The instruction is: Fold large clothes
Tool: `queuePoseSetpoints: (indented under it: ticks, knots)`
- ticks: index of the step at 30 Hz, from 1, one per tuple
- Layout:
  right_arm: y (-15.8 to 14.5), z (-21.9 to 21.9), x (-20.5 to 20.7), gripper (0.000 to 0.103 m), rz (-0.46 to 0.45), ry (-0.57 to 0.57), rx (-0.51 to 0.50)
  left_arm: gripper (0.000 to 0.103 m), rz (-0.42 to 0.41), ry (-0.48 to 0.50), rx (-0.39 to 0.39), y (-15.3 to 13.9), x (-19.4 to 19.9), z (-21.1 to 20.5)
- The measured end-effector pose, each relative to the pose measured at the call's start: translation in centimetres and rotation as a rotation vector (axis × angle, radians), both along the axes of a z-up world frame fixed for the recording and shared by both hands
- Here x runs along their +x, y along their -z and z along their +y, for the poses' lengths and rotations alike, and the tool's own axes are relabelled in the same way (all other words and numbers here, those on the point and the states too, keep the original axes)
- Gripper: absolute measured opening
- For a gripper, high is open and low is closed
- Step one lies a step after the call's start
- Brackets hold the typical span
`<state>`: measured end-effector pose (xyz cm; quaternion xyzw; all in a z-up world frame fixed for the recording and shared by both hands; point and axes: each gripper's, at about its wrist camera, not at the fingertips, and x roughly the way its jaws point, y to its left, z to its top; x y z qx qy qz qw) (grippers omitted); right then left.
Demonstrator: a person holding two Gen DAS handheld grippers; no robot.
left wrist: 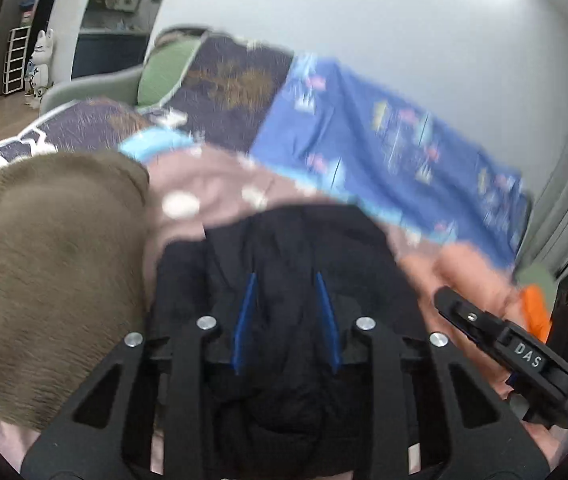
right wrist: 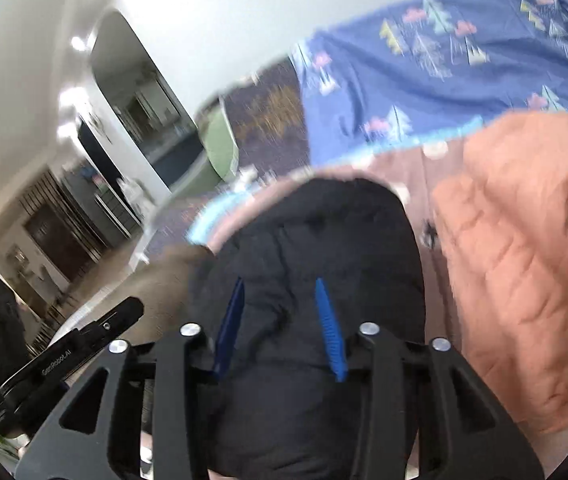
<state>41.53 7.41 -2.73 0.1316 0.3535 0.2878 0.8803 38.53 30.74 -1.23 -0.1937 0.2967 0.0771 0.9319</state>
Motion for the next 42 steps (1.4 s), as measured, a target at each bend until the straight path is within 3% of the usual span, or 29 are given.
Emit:
queuePoseSetpoints:
  ticks: [5, 9, 12, 15, 18, 21, 24, 26, 28, 30, 33, 39, 42]
  knots:
    - [2.6, 1.3, 1.2, 0.031, 0.027, 0.007, -0.121, 0.03, 0.155, 0.005, 0.044, 4.2, 2.7, -0.8]
    - [1.7, 0.8, 0.5, 0.035, 0.032, -0.008, -0.122, 0.035, 0.193, -0.002, 0.078, 4.9, 2.7, -0.6]
    - [-0.5, 0.1, -0.8, 0.04, -0.008, -0.017, -0.127, 0.043, 0.172, -0.018, 0.122, 3.3, 1.6, -0.8]
    - [-2.7, -0.4, -2.4, 0.046, -0.06, -0.026, -0.144, 0.048, 0.108, -0.03, 0.111, 0.5, -0.2, -0.7]
    - [-4.9, -0.9, -4.5, 0.053, -0.11, -0.046, -0.196, 0.064, 0.026, -0.053, 0.138, -2.9, -2.7, -1.2]
    - [-6.7, -1.3, -6.6, 0.067, -0.175, -0.035, -0.264, 0.072, -0.044, -0.048, 0.189, -5.6, -4.8, -2.4]
    - [-8.0, -1.9, -8.3, 0.08, -0.198, -0.036, -0.271, 0.084, -0.092, -0.067, 0.214, -8.3, -6.8, -3.3]
    - [-8.6, -2.1, -9.1, 0.095, -0.201, -0.045, -0.258, 0.098, -0.132, -0.091, 0.229, -10.2, -8.0, -4.0]
    - [-9.0, -2.1, -9.8, 0.102, -0.197, -0.065, -0.261, 0.101, -0.157, -0.1, 0.245, -11.9, -8.6, -4.7]
    - [-9.1, -2.0, -10.2, 0.102, -0.192, -0.077, -0.269, 0.101, -0.163, -0.104, 0.242, -13.2, -8.8, -5.3]
    - [-9.1, -1.7, -10.5, 0.102, -0.195, -0.066, -0.279, 0.101, -0.145, -0.12, 0.221, -13.4, -8.5, -5.6]
    - [-8.0, -1.5, -9.1, 0.102, -0.121, -0.092, -0.286, 0.101, -0.066, -0.104, 0.236, -10.1, -7.0, -5.5]
    - [-7.6, -1.5, -8.8, 0.102, -0.084, -0.117, -0.276, 0.101, -0.061, -0.127, 0.205, -9.4, -7.1, -4.6]
